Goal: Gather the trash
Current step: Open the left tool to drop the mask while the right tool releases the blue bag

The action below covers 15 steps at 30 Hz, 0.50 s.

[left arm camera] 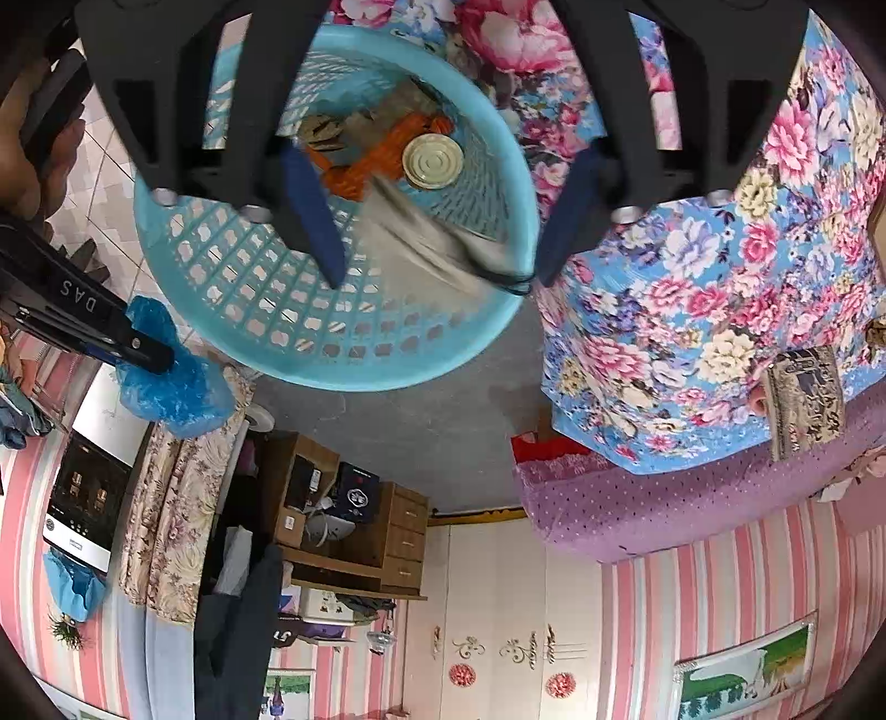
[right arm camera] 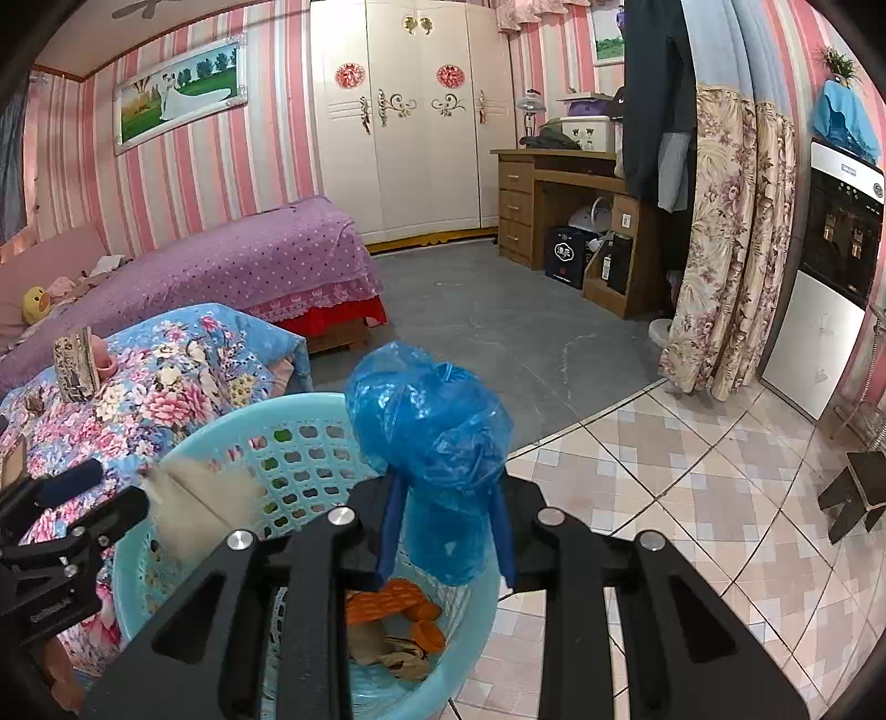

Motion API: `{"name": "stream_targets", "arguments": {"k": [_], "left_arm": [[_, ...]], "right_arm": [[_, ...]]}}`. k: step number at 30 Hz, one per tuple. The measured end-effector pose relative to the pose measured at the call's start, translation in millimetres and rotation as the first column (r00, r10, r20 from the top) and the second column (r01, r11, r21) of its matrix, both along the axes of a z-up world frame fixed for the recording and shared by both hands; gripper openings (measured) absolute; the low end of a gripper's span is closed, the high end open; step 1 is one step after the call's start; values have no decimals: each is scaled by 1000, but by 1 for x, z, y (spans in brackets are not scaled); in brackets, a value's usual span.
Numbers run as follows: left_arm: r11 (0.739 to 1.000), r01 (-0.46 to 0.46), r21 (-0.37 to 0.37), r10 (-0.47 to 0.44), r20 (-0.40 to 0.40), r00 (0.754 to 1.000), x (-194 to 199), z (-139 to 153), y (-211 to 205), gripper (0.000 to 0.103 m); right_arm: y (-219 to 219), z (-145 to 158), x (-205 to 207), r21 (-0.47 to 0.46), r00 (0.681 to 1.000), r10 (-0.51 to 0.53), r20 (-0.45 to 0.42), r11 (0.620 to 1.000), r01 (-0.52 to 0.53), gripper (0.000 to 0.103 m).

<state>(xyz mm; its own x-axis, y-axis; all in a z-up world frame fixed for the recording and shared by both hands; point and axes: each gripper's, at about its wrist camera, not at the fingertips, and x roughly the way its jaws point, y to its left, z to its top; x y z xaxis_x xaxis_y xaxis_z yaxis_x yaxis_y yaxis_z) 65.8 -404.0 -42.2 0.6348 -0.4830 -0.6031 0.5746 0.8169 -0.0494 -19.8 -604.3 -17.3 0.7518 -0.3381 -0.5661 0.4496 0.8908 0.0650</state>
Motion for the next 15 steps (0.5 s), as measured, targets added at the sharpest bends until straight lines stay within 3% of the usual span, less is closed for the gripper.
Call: {"name": "stream_targets", "arguments": {"k": [6, 15], "left_arm": [[995, -95, -25, 95, 6, 995, 16, 6, 30, 94], [980, -197, -15, 197, 21, 980, 32, 17, 75, 97]], "right_arm": [[5, -1, 3, -12, 1000, 7, -8, 1000, -7, 29], [26, 3, 15, -24, 999, 52, 0, 998, -52, 29]]}}
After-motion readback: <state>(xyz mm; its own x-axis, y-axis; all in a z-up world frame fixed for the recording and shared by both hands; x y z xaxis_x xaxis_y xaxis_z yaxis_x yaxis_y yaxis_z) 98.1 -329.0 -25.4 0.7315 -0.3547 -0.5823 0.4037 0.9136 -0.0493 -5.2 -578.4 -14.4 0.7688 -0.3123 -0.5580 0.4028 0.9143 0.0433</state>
